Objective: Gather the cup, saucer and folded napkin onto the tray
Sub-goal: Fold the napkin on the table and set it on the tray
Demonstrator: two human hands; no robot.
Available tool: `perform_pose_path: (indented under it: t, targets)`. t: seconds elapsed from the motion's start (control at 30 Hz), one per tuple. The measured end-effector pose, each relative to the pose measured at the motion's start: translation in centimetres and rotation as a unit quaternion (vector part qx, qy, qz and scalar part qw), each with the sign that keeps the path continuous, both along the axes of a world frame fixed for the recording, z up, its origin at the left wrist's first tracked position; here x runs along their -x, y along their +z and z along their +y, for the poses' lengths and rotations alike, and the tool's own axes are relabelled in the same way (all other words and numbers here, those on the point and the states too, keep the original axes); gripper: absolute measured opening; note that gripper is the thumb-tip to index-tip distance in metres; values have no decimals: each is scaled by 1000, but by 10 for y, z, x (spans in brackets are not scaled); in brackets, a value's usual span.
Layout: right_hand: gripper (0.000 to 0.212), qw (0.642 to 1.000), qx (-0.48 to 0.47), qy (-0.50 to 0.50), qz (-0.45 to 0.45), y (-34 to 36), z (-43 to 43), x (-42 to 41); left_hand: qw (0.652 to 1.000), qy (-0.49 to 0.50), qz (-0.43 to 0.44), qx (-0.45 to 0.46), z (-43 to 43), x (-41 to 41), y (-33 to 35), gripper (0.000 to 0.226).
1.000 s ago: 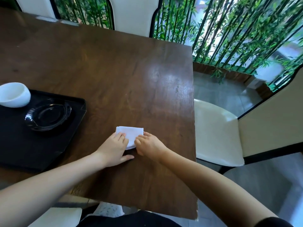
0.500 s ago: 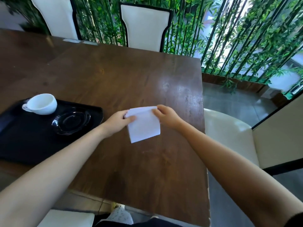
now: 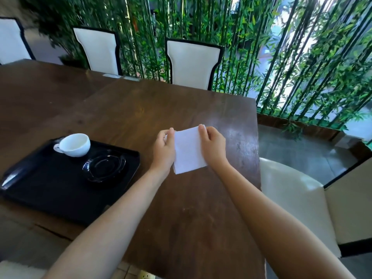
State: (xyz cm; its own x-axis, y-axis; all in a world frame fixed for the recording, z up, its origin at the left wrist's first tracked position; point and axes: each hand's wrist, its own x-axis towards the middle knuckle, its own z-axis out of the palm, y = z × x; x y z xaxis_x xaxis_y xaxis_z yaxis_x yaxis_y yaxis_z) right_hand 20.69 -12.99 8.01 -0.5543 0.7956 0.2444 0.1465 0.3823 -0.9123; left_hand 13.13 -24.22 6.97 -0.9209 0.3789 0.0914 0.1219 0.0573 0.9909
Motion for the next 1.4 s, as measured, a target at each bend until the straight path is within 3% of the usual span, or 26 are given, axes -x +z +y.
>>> perform_pose_path:
  t: [0.27,0.53,0.67,0.77,0.9,1.03,1.1,1.2,1.4]
  targets:
    - [45,997,26,55,39,2,-44,51,993,100,49,24,-45,33,10,28]
    - [48,991,13,133,6,4,-115,124,985,163,34,45,-126,87,11,33]
    - [47,986,-7,165,-34,7,-162,172,990,139,-10,32,-184,119,17,31]
    - [48,976,-39,192,-92,10,-187,207,997,60,-38,12,-227,144,21,32]
    - [50,959,-66,223,-160,7,-205,245,989,-34,-141,-33,-270,173,14,27]
    - [41,925,-48,302,-227,-16,-228,267,977,48,-204,-29,-301,198,-15,31]
    - [62,888,-25,374,-265,-30,-241,265,972,90,-218,-12,-311,206,-33,29]
    - [94,822,-97,437,-352,-57,-260,266,967,120,-222,26,-321,215,-60,29]
    - [108,772,-188,466,-390,-100,-285,277,950,149,-244,126,-332,229,-98,37]
